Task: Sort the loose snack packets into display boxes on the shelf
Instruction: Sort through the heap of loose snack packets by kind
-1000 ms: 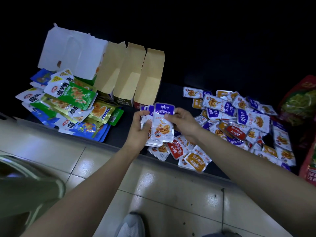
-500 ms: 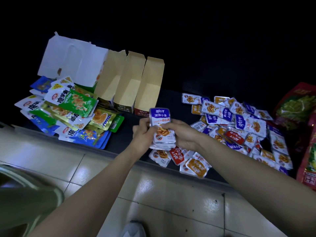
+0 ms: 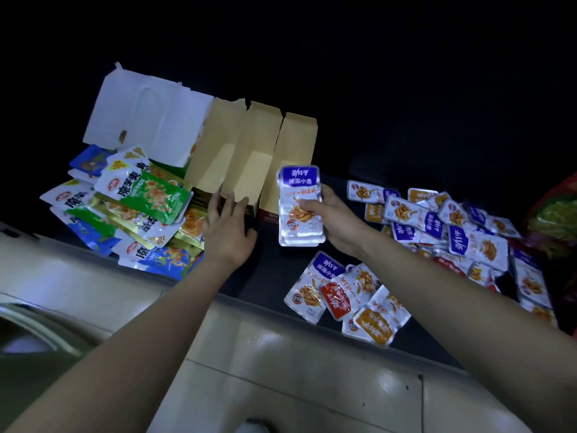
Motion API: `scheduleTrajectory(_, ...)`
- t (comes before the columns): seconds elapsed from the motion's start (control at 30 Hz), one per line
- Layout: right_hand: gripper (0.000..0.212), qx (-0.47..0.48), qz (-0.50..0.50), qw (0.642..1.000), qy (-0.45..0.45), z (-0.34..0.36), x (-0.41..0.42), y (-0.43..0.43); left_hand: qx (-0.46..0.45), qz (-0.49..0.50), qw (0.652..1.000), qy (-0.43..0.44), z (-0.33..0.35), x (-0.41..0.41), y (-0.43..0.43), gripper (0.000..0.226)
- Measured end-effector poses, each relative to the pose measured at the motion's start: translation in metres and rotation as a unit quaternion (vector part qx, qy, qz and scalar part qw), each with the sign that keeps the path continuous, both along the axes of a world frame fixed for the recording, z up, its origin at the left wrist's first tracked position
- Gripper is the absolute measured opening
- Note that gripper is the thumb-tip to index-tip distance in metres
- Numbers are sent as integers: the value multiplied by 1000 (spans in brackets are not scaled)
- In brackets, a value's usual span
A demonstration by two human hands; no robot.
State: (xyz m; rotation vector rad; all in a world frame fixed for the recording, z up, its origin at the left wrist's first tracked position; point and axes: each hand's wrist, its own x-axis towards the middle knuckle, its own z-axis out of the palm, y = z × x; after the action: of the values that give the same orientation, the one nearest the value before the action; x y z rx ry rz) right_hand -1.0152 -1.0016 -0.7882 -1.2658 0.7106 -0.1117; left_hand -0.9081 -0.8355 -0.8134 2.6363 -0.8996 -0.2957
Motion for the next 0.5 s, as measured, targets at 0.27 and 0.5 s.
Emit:
scheduleTrajectory(0.27, 35, -76, -31, 996, 28, -5, 16, -11, -59, 53, 993, -92, -1, 28, 8, 45)
scheduleTrajectory(0.5, 36, -43, -51, 998, 3, -4, 37, -3, -15, 34, 998, -53, -2, 49, 3, 45)
